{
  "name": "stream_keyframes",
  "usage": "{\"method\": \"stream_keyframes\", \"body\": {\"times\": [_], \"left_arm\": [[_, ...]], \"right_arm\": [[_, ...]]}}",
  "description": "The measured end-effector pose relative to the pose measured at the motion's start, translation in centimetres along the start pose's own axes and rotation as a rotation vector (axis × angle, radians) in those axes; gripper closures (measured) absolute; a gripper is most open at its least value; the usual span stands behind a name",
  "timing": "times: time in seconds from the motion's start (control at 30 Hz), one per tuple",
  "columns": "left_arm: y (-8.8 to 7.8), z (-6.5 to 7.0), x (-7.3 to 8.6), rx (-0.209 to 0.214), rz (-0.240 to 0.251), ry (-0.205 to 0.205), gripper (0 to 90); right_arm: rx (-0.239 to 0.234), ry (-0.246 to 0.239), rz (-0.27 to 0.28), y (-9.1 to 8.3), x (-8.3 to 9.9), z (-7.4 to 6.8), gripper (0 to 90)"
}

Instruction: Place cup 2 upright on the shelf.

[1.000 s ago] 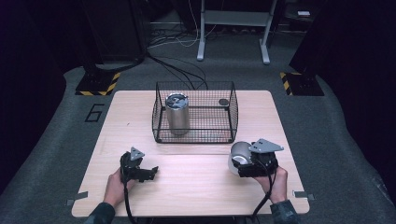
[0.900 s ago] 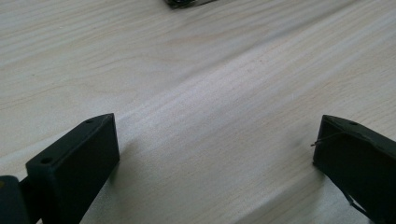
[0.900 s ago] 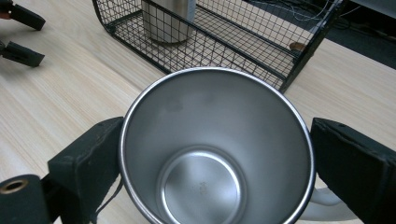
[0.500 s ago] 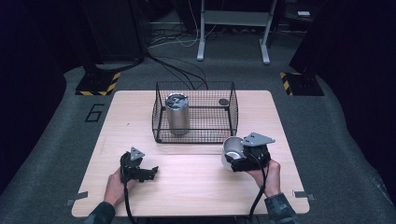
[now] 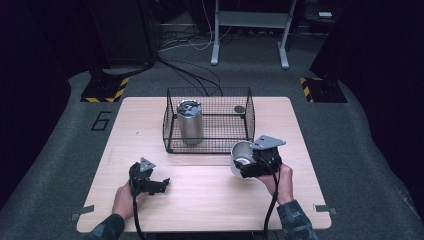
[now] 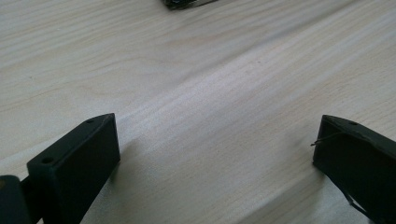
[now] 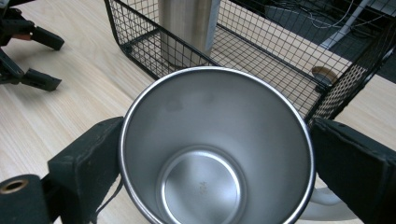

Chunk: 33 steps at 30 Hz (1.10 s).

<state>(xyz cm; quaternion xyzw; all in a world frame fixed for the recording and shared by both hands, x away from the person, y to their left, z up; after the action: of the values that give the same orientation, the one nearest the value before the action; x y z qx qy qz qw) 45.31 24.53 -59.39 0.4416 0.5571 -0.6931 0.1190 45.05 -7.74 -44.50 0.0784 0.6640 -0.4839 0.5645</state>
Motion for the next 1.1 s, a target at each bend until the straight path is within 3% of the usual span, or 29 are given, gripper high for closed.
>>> {"method": "stream_keyframes", "body": {"times": [0.93,1.1], "left_arm": [[0.0,0.0,0.0,0.0,0.0,0.001,0.4],[-0.1,-0.1,0.1,0.003,-0.013,0.018,0.4]], "right_arm": [[-0.048,-0.012,0.022,1.2,-5.1,0.1,5.4],[-0.05,-0.011,0.022,1.3,-6.4,0.2,5.4]]}}
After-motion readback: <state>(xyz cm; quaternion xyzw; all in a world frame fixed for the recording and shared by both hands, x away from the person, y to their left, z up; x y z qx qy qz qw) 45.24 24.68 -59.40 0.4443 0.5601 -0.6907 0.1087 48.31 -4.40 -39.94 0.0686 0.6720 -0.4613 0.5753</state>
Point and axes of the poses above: each handheld gripper's, and its own axes: y roughly forward along the jaws, x roughly out of its underside, z roughly to its right, the point moved 9 cm from there along y, roughly forward along the jaws, and after that the axes turned 2 degrees about z, right-handed, at the moved point
